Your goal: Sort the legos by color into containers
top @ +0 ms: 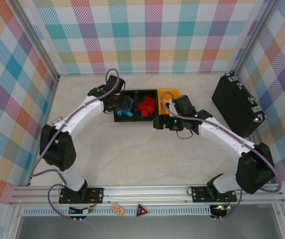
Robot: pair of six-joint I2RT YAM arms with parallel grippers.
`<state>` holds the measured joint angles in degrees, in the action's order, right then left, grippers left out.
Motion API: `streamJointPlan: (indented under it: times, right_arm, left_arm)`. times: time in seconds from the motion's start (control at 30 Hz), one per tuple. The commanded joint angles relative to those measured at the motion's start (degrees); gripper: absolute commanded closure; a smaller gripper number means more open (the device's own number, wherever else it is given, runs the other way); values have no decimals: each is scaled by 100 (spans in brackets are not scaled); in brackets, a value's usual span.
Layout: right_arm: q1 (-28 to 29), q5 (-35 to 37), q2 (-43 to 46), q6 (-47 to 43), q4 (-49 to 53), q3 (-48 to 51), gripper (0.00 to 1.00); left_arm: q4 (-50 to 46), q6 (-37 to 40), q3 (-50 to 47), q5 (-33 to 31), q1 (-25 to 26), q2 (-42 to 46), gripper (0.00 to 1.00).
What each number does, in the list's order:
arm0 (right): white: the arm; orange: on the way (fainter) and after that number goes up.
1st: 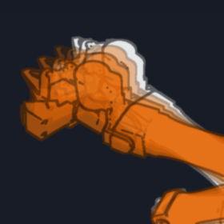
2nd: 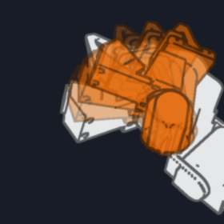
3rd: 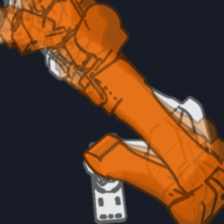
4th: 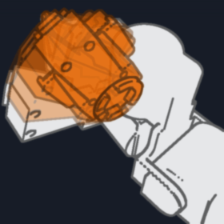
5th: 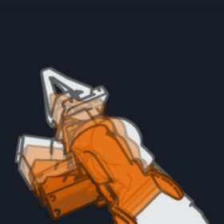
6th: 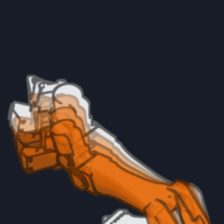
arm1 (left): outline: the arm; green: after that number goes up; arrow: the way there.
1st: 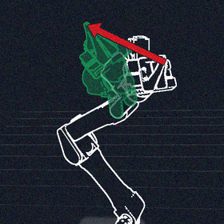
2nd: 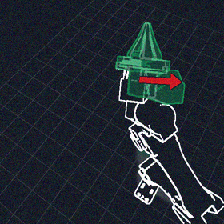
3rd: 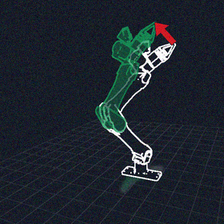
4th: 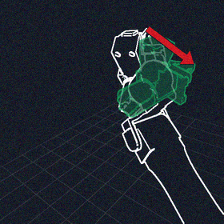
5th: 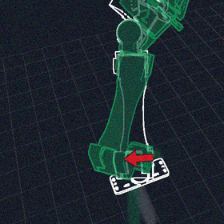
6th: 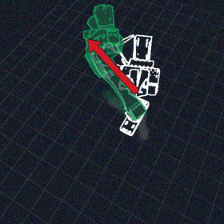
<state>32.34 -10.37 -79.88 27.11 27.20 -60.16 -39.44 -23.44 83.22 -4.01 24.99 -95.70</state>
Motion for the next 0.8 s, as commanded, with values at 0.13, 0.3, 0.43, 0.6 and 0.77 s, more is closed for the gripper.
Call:
streamJointPlan:
  times: [0.13, 0.3, 0.43, 0.6, 0.77]
  right_arm:
    - [-34, 1200, 268, -483, 239, -167, 1]
    - [-131, 1845, 438, -621, 99, -27, 1]
    - [-188, 3117, 632, -647, -41, 212, 1]
    - [-298, 4833, 1011, -947, -836, 924, 1]
    - [-394, 5902, 1408, -2005, -3155, 2354, 1]
  left_arm:
    - [717, -131, -1571, -399, 1, 1683, 0]
    - [854, 23, -2438, -1151, -38, 2768, 0]
    - [1211, 188, -3276, -1930, -189, 3672, 1]
    - [2397, 772, -4655, -2863, -393, 5000, 1]
    - [3650, 1687, -5622, -3442, -553, 5321, 0]
